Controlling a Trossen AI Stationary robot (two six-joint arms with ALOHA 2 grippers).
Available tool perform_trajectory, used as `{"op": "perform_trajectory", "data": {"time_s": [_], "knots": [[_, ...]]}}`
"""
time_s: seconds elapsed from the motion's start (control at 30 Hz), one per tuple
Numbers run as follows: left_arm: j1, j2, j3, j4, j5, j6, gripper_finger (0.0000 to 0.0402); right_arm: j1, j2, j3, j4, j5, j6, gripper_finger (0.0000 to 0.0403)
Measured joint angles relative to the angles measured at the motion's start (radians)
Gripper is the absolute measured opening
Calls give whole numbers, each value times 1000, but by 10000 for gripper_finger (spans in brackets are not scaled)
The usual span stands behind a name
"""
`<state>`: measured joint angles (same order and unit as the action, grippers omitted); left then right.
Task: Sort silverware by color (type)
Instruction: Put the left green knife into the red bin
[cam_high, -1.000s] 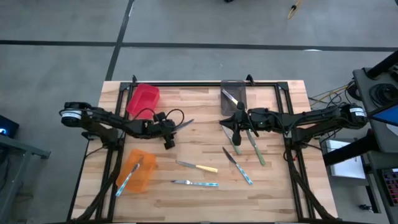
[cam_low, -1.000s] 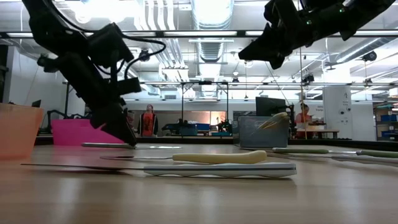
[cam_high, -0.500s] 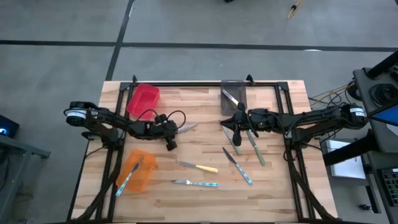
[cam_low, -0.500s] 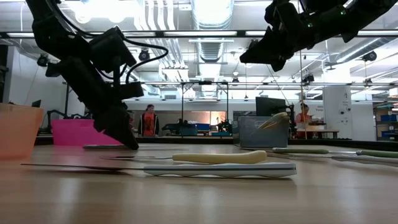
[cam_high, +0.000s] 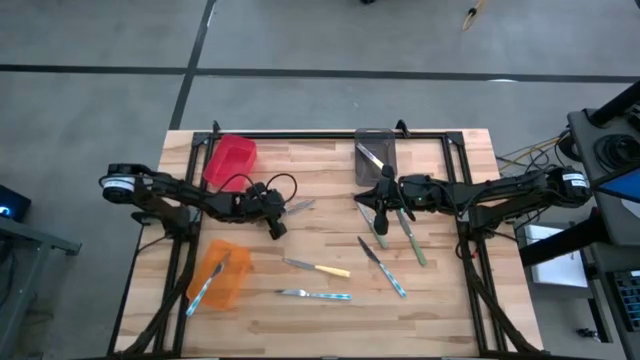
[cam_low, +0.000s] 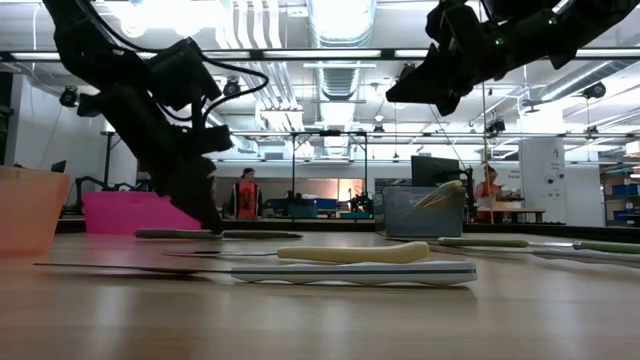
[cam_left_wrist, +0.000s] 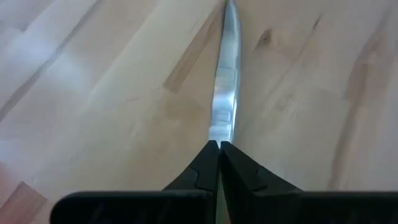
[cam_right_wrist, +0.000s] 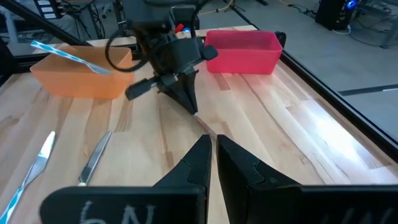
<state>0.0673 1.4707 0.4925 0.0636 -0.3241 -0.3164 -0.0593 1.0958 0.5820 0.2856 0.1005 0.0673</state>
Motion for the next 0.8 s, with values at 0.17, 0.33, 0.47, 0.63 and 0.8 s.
{"op": "perform_trajectory", "data": {"time_s": [0.17,0.33,0.47,0.63,0.8], "knots": [[0,-36,18,-40,10,3,2,0,0,-1,0,0,3,18],[-1,-69,35,-92,21,45,1,0,4,-2,5,6,33,18],[-1,-112,35,-97,92,148,1,0,48,-2,77,15,64,18],[0,-166,35,-151,103,236,0,0,172,8,208,16,64,18],[0,-193,35,-167,102,252,0,-21,324,126,195,15,39,18]]}}
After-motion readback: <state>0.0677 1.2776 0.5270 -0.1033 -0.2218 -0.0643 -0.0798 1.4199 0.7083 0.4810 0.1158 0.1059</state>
